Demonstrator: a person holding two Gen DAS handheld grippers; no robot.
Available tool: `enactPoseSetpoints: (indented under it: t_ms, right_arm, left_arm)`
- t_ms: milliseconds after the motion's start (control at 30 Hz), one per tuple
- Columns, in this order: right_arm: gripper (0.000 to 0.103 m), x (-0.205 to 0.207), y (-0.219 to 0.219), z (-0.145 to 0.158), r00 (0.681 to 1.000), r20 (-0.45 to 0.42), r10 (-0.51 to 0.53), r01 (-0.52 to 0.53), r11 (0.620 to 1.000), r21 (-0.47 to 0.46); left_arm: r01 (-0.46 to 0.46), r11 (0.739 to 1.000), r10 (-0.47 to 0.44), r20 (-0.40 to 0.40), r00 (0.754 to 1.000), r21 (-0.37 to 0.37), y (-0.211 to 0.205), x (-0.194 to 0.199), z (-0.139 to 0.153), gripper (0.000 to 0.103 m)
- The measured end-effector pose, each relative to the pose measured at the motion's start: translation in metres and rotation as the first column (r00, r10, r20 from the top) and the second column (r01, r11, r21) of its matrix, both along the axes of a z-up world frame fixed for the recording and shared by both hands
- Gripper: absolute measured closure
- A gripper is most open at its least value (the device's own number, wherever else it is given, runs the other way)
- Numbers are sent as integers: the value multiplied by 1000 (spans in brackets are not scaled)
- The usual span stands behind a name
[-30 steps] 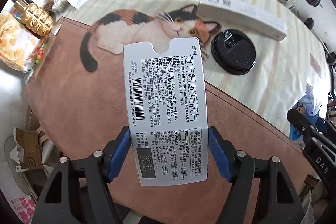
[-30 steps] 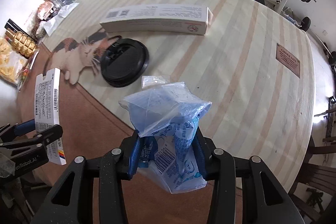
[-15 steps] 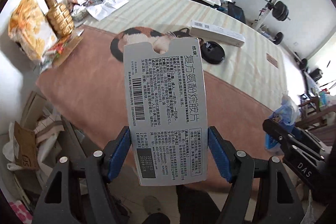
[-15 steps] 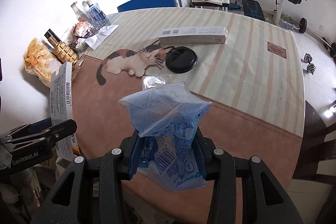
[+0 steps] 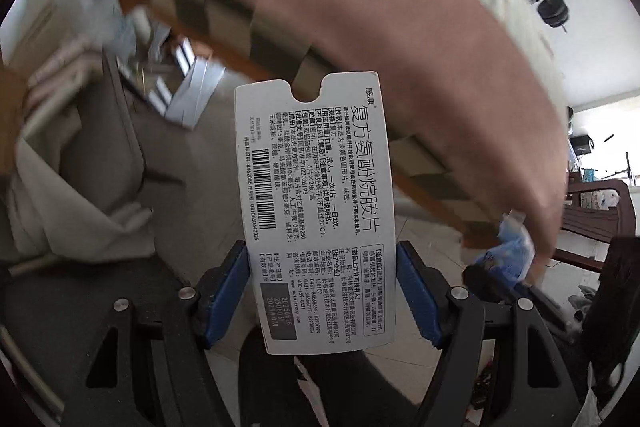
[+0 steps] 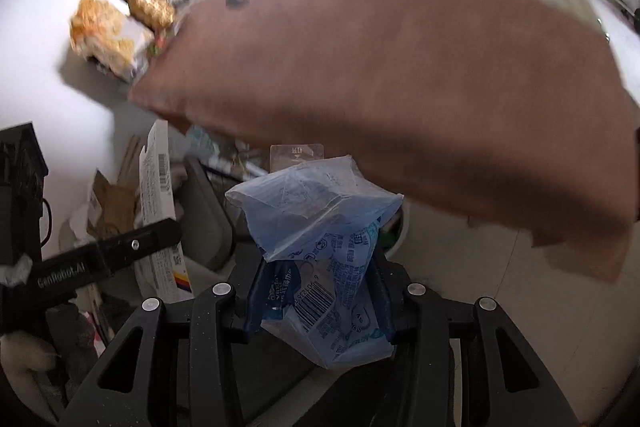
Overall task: Collect trash
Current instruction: 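Carry the medicine card and blue bag with both tools toward the trash bin, then open both tools over the trash bin, dropping card and bag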
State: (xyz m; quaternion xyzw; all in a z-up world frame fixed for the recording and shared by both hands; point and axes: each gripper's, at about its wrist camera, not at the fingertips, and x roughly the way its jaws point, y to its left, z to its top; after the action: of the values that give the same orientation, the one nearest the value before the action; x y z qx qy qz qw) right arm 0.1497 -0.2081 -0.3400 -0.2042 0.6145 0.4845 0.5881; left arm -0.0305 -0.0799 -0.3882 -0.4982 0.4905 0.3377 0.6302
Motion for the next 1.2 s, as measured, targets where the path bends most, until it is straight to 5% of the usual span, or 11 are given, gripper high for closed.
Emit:
enactPoseSetpoints:
  t_ms: [333, 567, 600, 667, 733, 800, 833, 1000, 1200]
  right_arm:
    - [57, -13, -3, -275, 990, -91, -108, 101, 992, -78]
    - [57, 11, 12, -402, 976, -125, -178, 168, 982, -84]
    - [57, 17, 18, -413, 972, -142, -185, 174, 981, -83]
    - [56, 22, 20, -431, 963, -176, -202, 193, 979, -69]
    - [43, 23, 26, -443, 956, -205, -212, 203, 977, -66]
    - [8, 25, 26, -451, 951, -218, -221, 212, 975, -63]
    - [3, 24, 27, -453, 954, -197, -225, 214, 974, -75]
    - [2, 19, 27, -447, 966, -113, -232, 219, 969, -115]
    - [2, 10, 26, -425, 978, 75, -194, 204, 967, -153]
  left_arm:
    - [-46, 977, 73, 121, 990, -206, 45, 12, -252, 32]
    - [18, 920, 75, 220, 973, -392, 82, 52, -375, 30]
    - [25, 919, 66, 217, 974, -394, 85, 56, -382, 26]
    - [32, 935, 42, 201, 979, -353, 92, 58, -387, 0]
    - [32, 955, 11, 144, 989, -293, 96, 55, -385, 0]
    - [26, 971, -6, 85, 996, -237, 92, 48, -383, 0]
    - [22, 980, -14, 40, 999, -196, 90, 43, -378, 0]
    - [77, 995, -62, -211, 975, 64, 65, 24, -359, 0]
    - [113, 989, -77, -314, 946, 98, 37, 2, -344, 0]
